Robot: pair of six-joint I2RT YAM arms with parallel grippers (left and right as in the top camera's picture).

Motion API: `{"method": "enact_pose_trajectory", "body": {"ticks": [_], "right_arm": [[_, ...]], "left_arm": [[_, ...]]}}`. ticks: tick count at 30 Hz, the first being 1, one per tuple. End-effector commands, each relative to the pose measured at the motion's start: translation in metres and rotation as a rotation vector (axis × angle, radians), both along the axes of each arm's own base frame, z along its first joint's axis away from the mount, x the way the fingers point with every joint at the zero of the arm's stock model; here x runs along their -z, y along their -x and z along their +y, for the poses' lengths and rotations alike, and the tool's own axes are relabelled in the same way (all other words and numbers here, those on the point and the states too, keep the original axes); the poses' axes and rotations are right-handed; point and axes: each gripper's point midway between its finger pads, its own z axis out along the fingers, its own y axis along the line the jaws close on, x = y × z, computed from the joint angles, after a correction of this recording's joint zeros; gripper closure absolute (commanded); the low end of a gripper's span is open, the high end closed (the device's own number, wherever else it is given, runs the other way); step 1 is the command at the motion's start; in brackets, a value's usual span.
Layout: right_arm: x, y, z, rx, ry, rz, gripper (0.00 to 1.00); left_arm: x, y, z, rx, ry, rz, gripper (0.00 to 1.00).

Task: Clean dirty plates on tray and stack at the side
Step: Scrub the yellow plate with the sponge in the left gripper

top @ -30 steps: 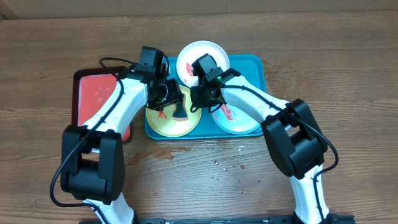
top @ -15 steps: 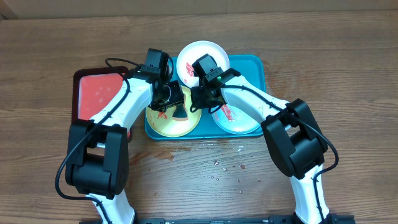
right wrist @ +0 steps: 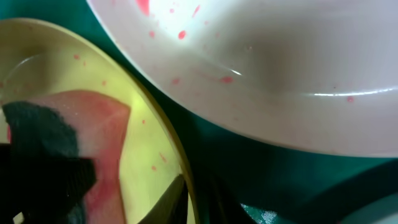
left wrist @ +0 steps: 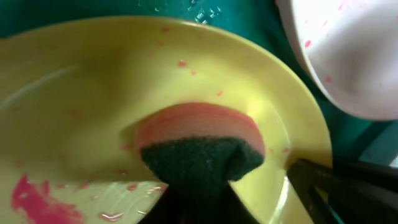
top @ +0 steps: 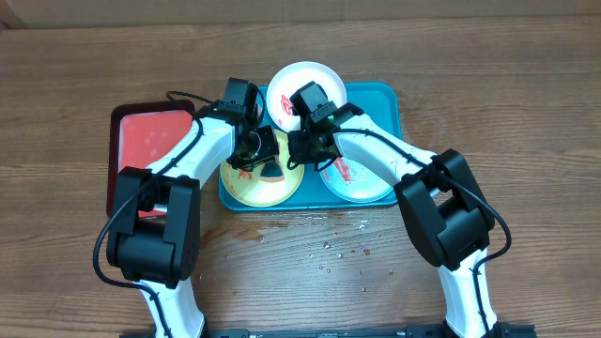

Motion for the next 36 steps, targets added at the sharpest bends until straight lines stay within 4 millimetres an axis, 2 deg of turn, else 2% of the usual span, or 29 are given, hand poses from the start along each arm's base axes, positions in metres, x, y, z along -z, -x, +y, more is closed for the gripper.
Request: {"method": "enact_pose_trajectory", "body": {"ticks": [1,10,13,17,22,24,27,29,36], "right_arm": [[0.020,0.006,-0.008,0.012,0.029,0.042,0.90],[0.020,0.006,-0.008,0.011,0.030,0.041,0.96],[0.020,0.006,-0.009,0.014,0.037,0.039,0.96],[0.020,0.006,-0.009,0.014,0.037,0.039,0.96],[0.020,0.006,-0.009,0.014,0.037,0.039,0.96],[0.020,0.006,-0.009,0.014,0.036,0.039,0.96],[0.020,0.005,-0.009,0.014,0.034,0.036,0.96],[0.020,0.005,-0.009,0.014,0.035,0.036,0.96],[0.020,0.005,-0.009,0.013,0.035,0.036,0.96]], "left_arm": [[0.012,0.002,0.019,-0.023,-0.116,0.003,0.96],[0.012,0.000,0.077,-0.092,-0.445,-0.025,0.96],[0.005,-0.003,0.092,-0.110,-0.531,-0.043,0.96],[-0.013,-0.012,0.099,-0.127,-0.584,-0.072,0.96],[-0.039,-0.025,0.093,-0.118,-0.562,-0.088,0.96],[-0.042,-0.029,0.076,-0.101,-0.465,-0.085,0.96],[-0.036,-0.023,0.036,-0.045,-0.246,-0.044,0.96],[-0.029,-0.016,0.018,-0.011,-0.150,-0.006,0.96],[0.012,0.010,0.016,0.019,-0.167,0.083,0.96]]}}
